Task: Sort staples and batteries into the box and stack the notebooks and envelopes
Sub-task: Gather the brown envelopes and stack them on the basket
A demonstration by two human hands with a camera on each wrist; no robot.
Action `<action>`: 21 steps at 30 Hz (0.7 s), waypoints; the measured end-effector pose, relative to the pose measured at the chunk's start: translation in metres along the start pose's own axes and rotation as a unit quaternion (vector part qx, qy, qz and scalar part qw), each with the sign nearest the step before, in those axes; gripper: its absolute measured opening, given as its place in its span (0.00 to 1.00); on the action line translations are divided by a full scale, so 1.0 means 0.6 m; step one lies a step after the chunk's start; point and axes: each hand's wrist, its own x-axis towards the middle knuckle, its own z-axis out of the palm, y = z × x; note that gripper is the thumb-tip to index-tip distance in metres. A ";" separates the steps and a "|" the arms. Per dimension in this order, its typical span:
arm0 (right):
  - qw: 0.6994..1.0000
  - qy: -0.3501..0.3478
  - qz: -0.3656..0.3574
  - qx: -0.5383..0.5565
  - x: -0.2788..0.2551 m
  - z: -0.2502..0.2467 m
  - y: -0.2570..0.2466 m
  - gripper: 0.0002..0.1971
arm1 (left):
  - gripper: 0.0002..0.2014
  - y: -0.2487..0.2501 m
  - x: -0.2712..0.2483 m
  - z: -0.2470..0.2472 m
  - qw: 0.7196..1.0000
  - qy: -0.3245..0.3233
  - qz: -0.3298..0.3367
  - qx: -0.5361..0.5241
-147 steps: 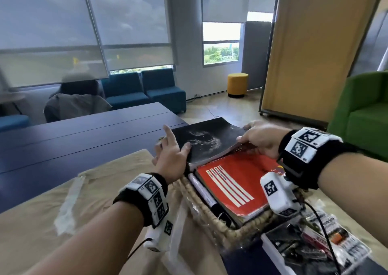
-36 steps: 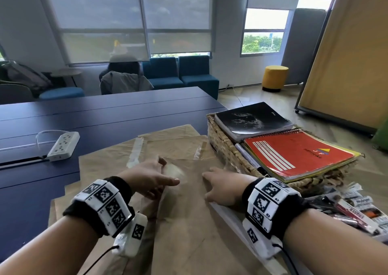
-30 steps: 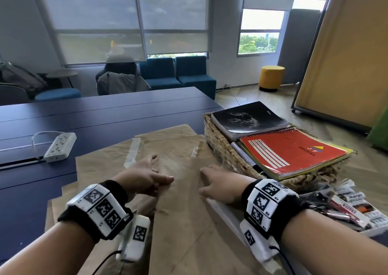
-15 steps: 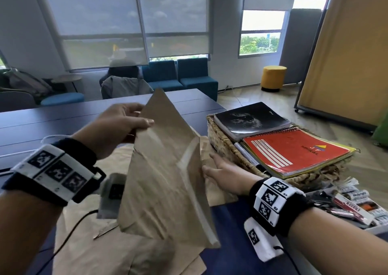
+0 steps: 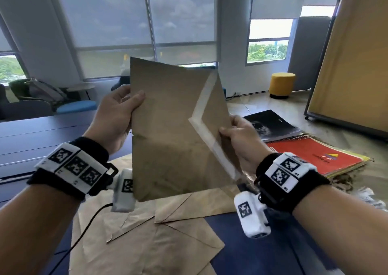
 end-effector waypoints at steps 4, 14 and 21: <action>0.994 0.060 -0.092 -0.029 0.018 -0.054 -0.062 0.10 | 0.13 -0.008 0.012 0.039 1.000 -0.030 0.001 -0.004; 0.963 0.118 -0.121 -0.211 0.047 -0.255 -0.148 0.19 | 0.22 -0.070 0.014 0.217 0.990 -0.141 -0.026 0.009; 0.934 0.122 -0.047 -0.333 0.061 -0.361 -0.121 0.25 | 0.24 -0.102 -0.003 0.321 0.971 -0.217 -0.097 0.030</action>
